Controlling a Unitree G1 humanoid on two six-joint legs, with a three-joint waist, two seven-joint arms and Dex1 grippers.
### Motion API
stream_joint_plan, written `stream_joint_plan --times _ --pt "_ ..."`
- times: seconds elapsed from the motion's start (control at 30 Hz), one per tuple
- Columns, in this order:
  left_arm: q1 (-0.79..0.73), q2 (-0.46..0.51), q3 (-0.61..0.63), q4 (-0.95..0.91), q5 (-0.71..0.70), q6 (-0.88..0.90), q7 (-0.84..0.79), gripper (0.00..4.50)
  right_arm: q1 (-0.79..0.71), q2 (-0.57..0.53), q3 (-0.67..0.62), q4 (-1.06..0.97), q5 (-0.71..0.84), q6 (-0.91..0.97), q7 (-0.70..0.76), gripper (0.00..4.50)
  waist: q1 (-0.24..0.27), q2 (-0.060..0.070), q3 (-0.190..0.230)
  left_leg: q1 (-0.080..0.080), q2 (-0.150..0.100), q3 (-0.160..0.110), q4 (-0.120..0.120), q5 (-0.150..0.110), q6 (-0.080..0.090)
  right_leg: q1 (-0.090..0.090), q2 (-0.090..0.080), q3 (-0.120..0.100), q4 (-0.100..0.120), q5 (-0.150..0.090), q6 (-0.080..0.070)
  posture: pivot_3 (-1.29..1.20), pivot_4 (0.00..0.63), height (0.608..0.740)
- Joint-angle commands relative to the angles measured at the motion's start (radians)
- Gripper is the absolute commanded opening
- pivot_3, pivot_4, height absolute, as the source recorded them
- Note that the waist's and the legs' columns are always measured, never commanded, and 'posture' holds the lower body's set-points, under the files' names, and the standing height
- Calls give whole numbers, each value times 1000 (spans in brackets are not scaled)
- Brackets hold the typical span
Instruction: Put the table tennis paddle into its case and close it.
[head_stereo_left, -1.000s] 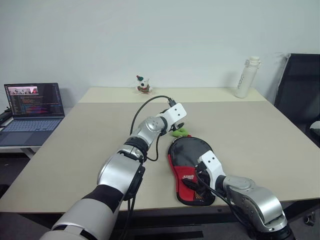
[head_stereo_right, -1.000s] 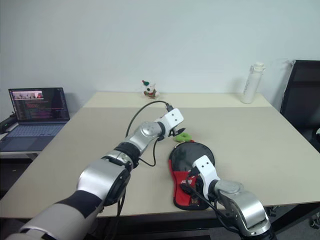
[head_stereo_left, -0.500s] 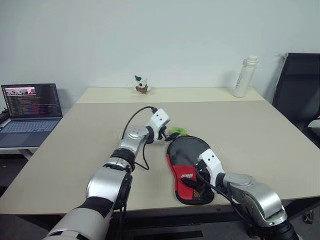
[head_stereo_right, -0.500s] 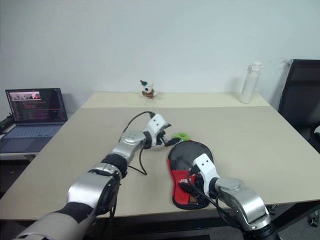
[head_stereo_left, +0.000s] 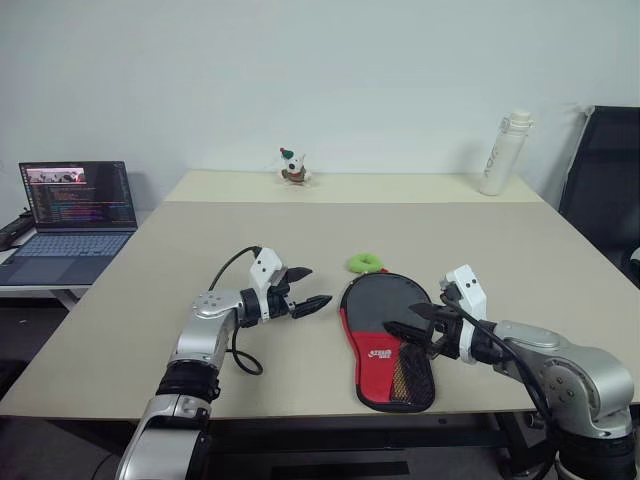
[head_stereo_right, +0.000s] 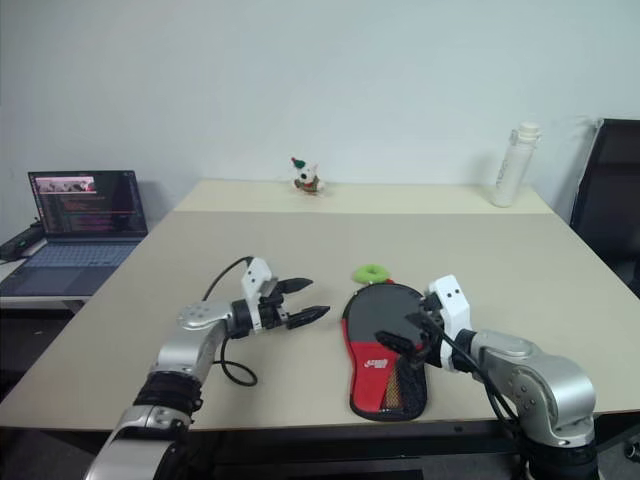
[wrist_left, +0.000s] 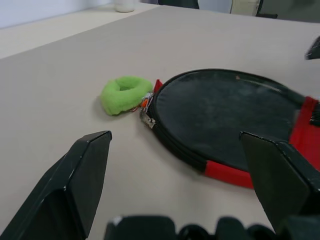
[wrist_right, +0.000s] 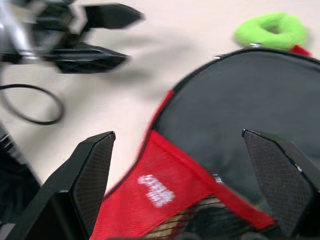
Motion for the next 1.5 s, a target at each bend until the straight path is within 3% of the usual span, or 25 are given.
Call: stream_joint_plan --times 0.03,0.3,0.57,1.07,1.2,1.5 --pt "-12 -9 -25 -87 -23 33 19 4444 -30 -38 27 42 -36 -90 -2 4500 0 0 0 0 0 1 0 0 0 0 0 1 0 0 0 0 150 740" --pt "-90 -77 -147 80 81 -89 68 4444 -68 -65 78 142 -79 -204 3 4500 -2 0 0 0 -1 2 0 0 0 0 0 2 -1 0 0 0 150 740" --pt "-133 -126 -165 219 101 -183 98 4444 -75 -56 82 246 -151 -283 -73 4500 -3 0 0 0 -1 3 0 0 0 0 0 2 -2 0 0 0 150 740" --pt "-114 -114 -139 178 57 -172 62 4444 -170 29 115 693 -295 -522 -124 4500 -6 1 1 0 -1 4 0 0 0 -1 0 3 -1 0 0 0 150 740" --pt "-97 -93 -135 134 45 -159 62 4500 -146 47 93 641 -275 -473 -151 3595 -6 1 1 1 0 4 0 0 0 -1 1 3 0 0 0 0 150 740" --pt "-81 -55 -117 35 16 -110 66 4500 -77 114 55 448 -258 -302 -271 442 -4 2 1 1 0 3 0 0 0 -1 1 3 0 0 0 0 150 740"
